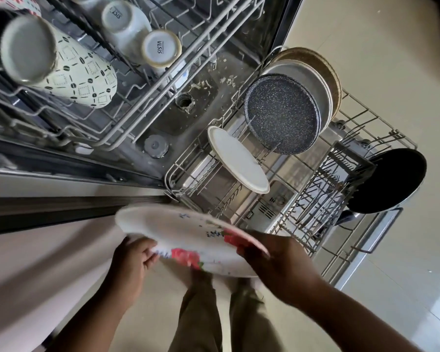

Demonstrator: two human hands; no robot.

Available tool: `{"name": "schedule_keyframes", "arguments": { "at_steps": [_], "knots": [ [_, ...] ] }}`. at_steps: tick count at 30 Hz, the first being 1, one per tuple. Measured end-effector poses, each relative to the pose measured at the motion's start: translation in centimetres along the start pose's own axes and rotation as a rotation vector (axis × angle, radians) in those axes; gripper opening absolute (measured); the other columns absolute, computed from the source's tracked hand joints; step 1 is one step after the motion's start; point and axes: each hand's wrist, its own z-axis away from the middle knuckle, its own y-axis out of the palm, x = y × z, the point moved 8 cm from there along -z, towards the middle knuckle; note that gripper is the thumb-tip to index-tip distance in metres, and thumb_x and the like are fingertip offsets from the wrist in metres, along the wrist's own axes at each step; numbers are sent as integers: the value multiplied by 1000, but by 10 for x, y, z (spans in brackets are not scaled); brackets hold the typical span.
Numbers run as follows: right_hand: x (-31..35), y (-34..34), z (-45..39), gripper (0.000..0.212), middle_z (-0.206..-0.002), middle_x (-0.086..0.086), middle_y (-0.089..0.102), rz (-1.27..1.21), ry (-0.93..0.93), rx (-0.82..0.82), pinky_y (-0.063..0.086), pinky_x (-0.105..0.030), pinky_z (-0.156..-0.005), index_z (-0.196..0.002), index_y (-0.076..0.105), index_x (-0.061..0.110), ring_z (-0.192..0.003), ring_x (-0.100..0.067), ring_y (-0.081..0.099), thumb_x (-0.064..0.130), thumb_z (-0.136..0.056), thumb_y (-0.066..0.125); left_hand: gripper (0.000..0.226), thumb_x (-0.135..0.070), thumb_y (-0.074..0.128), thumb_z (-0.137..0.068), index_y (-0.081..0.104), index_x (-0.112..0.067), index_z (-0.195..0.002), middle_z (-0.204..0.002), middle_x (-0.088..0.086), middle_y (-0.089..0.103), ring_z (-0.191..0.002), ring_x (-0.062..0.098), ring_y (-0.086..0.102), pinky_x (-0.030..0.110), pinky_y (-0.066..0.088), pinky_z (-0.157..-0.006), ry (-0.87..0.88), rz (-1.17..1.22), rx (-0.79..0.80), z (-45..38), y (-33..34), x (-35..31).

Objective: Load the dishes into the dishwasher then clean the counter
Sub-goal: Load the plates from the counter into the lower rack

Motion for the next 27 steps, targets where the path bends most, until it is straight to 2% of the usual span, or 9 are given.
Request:
{"name": "schedule_keyframes", "arguments": {
  "at_steps": [2,5,7,9,10,13,16,22,27],
  "knots": [
    [27,-3,15,53,-96,33,67,110,-181,-123,48,-10,-56,-131,49,49,-73,8,64,29,-82,48,14,-12,44,-99,57,-16,-98,-97,6,63,-103,26,57,35,45,-83,-20,23,4,-3,10,-1],
    [42,9,28,62,-117,14,69,338,-320,-223,50,-19,-55,-135,48,34,-84,-3,59,27,-74,46,39,-28,37,-102,72,-19,-85,-85,5,72,-81,22,66,36,48,-75,-52,124,78,4,31,-11],
    [39,23,31,64,-126,4,66,468,-366,-244,53,-25,-60,-139,43,27,-94,-9,62,25,-75,45,47,-48,40,-96,77,-19,-98,-104,8,73,-100,27,67,43,48,-92,-87,253,137,8,41,-15],
    [34,37,32,69,-131,-2,63,539,-418,-231,58,-35,-65,-146,34,25,-101,-22,69,23,-78,45,67,-63,44,-87,64,-12,-126,-127,17,62,-120,34,56,50,36,-108,-128,306,207,12,51,-15],
    [31,43,32,77,-134,-4,61,566,-436,-208,58,-39,-67,-151,26,25,-103,-26,69,24,-77,49,69,-61,44,-87,60,-9,-130,-126,19,61,-117,35,57,50,37,-107,-119,291,245,11,55,-13],
    [19,62,21,106,-144,-9,51,607,-437,-93,57,-46,-71,-156,4,25,-112,-35,64,27,-71,67,43,-39,47,-92,66,-10,-117,-104,17,68,-93,31,64,41,49,-86,-37,219,236,9,63,-22],
    [6,79,-1,90,-147,-17,45,641,-367,-6,56,-49,-68,-156,-2,20,-114,-43,60,32,-78,41,30,-34,49,-91,68,-14,-103,-90,12,70,-84,27,65,37,48,-80,-10,181,209,-6,67,-31],
    [-13,108,-43,78,-155,-26,24,655,-219,152,52,-58,-80,-154,-8,18,-127,-54,44,32,-81,15,37,-39,51,-93,66,-13,-115,-100,12,73,-91,29,68,39,51,-85,22,94,172,-47,77,-42],
    [-15,104,-64,81,-161,-21,-8,720,-198,237,40,-55,-99,-146,-30,24,-143,-49,19,26,-79,16,41,-41,46,-96,65,-13,-118,-105,12,72,-94,27,69,35,55,-82,14,107,211,-73,84,-46]
  ]
}}
